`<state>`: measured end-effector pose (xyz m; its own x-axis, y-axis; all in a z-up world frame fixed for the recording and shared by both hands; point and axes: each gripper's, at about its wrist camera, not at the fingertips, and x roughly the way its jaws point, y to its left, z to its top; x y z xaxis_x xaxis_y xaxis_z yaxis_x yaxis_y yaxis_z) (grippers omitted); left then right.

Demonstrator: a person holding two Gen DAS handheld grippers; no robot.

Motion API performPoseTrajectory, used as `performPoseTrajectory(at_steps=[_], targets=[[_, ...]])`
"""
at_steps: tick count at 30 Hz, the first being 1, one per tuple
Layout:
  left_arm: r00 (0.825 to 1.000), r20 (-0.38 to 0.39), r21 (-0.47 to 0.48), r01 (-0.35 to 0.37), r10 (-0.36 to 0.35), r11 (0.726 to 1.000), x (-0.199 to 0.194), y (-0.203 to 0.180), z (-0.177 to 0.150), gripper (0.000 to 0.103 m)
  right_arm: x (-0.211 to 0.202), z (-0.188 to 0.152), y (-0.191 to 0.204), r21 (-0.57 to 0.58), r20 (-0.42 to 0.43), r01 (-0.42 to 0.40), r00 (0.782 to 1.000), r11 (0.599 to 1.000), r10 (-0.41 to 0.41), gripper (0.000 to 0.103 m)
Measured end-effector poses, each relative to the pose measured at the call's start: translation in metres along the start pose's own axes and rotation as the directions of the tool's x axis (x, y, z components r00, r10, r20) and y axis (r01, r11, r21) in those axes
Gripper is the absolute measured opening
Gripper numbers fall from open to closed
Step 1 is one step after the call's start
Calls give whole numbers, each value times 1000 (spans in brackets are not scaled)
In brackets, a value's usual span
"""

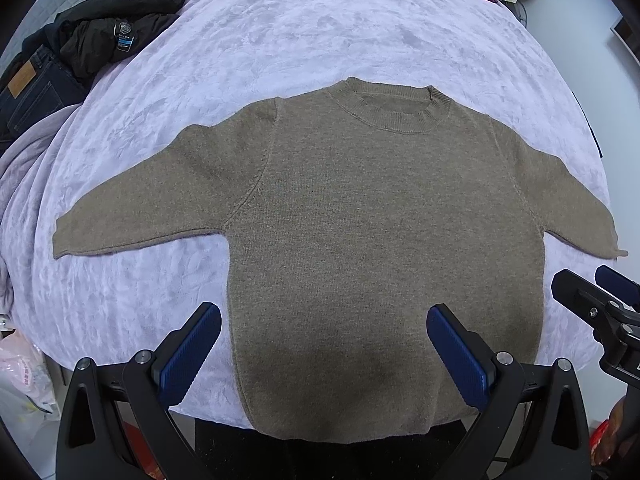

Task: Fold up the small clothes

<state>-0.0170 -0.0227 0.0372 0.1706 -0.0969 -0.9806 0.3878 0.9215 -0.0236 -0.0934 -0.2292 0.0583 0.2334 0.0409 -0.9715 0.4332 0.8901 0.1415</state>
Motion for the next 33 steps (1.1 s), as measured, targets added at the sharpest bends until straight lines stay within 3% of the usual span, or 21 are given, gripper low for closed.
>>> performPoseTrajectory(at_steps=[33], targets=[[1000, -13, 2, -20, 20, 1000, 1, -2, 6, 103, 5, 8, 6, -34, 8, 43, 999, 998, -43, 102]])
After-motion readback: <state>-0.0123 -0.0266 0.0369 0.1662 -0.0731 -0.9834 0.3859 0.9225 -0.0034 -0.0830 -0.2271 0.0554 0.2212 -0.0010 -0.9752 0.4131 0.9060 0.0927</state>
